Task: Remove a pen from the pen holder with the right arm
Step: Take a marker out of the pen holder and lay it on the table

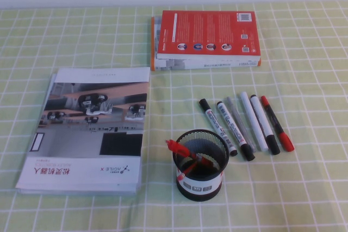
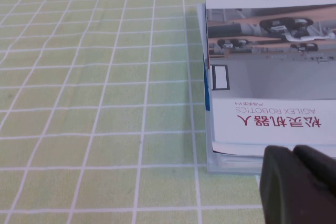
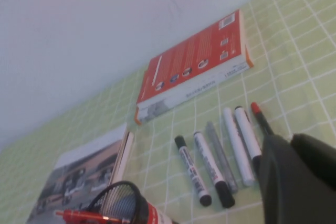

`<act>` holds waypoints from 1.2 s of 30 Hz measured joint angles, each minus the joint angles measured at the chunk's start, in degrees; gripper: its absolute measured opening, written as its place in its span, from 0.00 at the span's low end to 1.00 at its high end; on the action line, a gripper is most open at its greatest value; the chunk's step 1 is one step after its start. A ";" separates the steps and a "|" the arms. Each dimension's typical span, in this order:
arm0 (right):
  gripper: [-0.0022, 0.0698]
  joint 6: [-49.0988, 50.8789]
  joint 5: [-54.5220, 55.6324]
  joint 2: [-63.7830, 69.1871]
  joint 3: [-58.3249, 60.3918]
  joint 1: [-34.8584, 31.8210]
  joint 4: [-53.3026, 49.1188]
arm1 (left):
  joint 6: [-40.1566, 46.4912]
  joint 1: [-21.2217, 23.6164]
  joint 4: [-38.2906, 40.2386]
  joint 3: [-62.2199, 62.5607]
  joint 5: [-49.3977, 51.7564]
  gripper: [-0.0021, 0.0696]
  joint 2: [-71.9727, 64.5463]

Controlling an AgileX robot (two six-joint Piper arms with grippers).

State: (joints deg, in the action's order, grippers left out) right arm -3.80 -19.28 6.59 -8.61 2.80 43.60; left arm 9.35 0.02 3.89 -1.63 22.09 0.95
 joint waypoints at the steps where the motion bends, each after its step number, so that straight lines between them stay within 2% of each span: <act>1: 0.01 -1.21 -1.58 2.47 -2.15 0.00 -0.35 | 0.00 0.00 0.00 0.00 0.00 0.02 0.00; 10: 0.01 -13.34 -12.30 27.12 -18.78 0.00 -0.89 | 0.00 0.00 0.00 0.00 0.00 0.02 0.00; 16: 0.01 -20.80 -13.43 39.10 -27.23 0.14 1.04 | 0.00 0.00 0.00 0.00 0.00 0.02 0.00; 20: 0.01 -21.42 -10.45 45.45 -31.44 5.47 -0.27 | 0.00 0.00 0.00 0.00 0.00 0.02 0.00; 25: 0.01 -16.34 1.97 52.01 -34.05 21.49 -6.79 | 0.00 0.00 0.00 0.00 0.00 0.02 0.00; 29: 0.01 -8.84 17.10 56.61 -32.73 34.10 -16.52 | 0.00 0.00 0.00 0.00 0.00 0.02 0.00; 36: 0.01 -7.76 53.40 60.33 -19.94 49.85 -21.73 | 0.00 0.00 0.00 0.00 0.00 0.02 0.00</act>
State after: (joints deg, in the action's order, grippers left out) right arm -11.56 34.11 66.92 -28.56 52.65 21.87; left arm 9.35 0.02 3.89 -1.63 22.09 0.95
